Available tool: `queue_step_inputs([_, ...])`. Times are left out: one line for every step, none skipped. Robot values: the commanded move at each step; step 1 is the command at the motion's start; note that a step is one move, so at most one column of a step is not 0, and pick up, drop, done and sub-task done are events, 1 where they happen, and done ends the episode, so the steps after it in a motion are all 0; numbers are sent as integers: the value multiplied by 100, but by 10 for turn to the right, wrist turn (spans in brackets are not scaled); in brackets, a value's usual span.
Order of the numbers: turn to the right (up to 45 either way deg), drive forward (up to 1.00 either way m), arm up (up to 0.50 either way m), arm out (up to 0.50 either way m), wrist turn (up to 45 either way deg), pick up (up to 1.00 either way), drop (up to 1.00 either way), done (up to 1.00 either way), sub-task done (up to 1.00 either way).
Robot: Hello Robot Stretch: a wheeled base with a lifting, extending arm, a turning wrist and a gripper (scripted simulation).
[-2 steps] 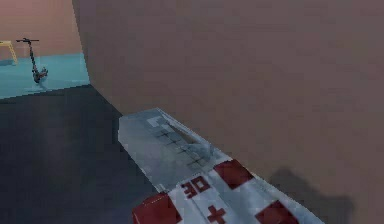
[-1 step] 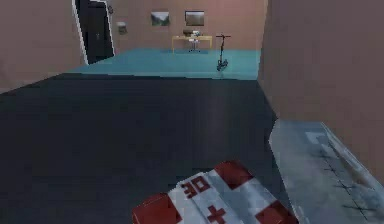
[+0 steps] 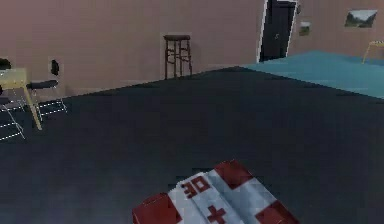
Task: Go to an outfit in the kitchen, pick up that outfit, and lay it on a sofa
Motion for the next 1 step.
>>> queue_step_inputs([-360, 0, 0, 0, 0, 0, 0, 0, 0])
